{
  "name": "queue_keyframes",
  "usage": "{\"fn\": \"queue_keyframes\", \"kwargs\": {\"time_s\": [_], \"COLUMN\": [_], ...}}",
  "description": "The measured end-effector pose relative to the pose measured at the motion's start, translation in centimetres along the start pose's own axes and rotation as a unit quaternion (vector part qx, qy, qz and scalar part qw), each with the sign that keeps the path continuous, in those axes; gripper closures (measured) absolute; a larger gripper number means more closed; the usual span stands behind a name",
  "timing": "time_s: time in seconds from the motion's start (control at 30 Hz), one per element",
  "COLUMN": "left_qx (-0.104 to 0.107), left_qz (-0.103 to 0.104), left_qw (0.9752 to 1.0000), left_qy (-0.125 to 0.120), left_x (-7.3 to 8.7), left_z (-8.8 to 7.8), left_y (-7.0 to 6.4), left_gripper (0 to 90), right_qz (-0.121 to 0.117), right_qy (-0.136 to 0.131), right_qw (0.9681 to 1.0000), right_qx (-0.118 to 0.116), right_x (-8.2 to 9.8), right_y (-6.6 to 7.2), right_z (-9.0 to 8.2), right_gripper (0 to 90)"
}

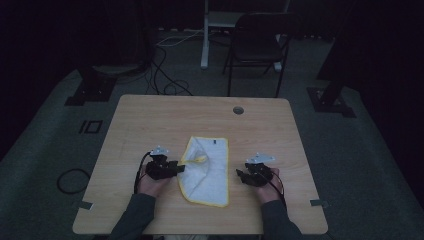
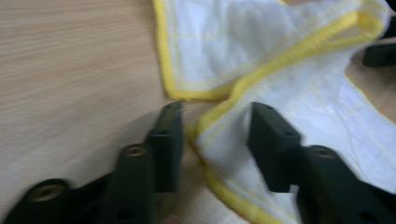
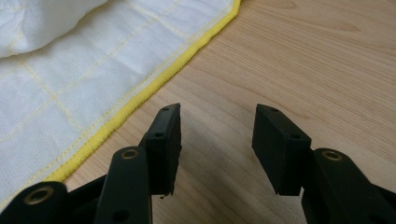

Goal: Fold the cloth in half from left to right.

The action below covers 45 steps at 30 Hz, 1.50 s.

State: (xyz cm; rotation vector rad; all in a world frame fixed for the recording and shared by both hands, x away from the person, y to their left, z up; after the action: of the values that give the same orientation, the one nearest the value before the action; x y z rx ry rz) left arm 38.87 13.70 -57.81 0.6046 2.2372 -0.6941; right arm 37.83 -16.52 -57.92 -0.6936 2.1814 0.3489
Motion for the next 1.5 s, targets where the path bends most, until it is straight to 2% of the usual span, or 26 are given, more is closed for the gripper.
{"fn": "queue_keyframes", "kwargs": {"time_s": [0.1, 0.23, 0.43, 0.7, 0.83, 0.97, 1.07, 1.13, 1.23, 1.4, 1.5], "left_qx": [0.002, 0.018, 0.036, 0.051, 0.071, 0.094, 0.117, 0.125, 0.121, 0.102, 0.072], "left_qz": [0.022, 0.038, 0.061, 0.077, 0.085, 0.095, 0.097, 0.104, 0.11, 0.108, 0.102], "left_qw": [0.9998, 0.9991, 0.9973, 0.9954, 0.9936, 0.9906, 0.9878, 0.9859, 0.9855, 0.9873, 0.9906], "left_qy": [-0.001, -0.011, -0.022, -0.025, -0.024, -0.027, -0.033, -0.039, -0.048, -0.056, -0.056], "left_x": [-0.1, -0.7, -1.8, -2.3, -2.2, -2.3, -2.6, -2.9, -3.4, -3.8, -3.8], "left_z": [-0.1, -0.5, -1.0, -1.2, -1.3, -1.3, -1.6, -1.9, -2.4, -2.8, -2.6], "left_y": [-0.9, -2.5, -4.6, -6.9, -8.7, -10.6, -11.7, -12.3, -12.6, -11.8, -10.4], "left_gripper": [79.8, 85.0, 85.1, 83.3, 82.1, 80.5, 74.2, 71.1, 67.8, 66.2, 65.7], "right_qz": [0.0, 0.0, -0.001, -0.001, -0.001, -0.001, -0.002, -0.001, -0.001, -0.001, 0.0], "right_qy": [0.001, -0.001, -0.001, -0.002, -0.002, -0.002, -0.002, -0.003, -0.003, -0.003, -0.003], "right_qw": [1.0, 1.0, 1.0, 1.0, 1.0, 1.0, 1.0, 1.0, 1.0, 1.0, 1.0], "right_qx": [0.0, 0.0, 0.001, 0.001, 0.001, 0.001, 0.001, 0.001, 0.001, 0.001, 0.001], "right_x": [0.0, 0.0, 0.0, 0.0, 0.0, -0.1, -0.1, -0.1, -0.1, -0.1, -0.1], "right_y": [0.0, 0.0, 0.0, -0.1, -0.1, 0.0, -0.1, -0.1, -0.1, 0.0, 0.0], "right_z": [0.0, 0.0, 0.0, 0.0, 0.0, 0.0, 0.0, -0.1, -0.1, -0.1, -0.1], "right_gripper": [51.8, 51.8, 51.8, 51.8, 51.8, 51.8, 51.8, 51.7, 51.8, 51.8, 51.7]}}
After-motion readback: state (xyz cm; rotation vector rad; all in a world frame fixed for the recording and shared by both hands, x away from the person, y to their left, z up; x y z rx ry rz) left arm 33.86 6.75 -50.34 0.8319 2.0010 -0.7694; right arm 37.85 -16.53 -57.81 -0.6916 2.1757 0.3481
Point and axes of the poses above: each handheld gripper's, and its own axes: z roughly forward along the jaws, x roughly out of its underside, y roughly to its left, the point moved 6 cm from there along z, roughly forward along the jaws, and after that the axes turned 4 degrees about -y, right-handed, at the moved point
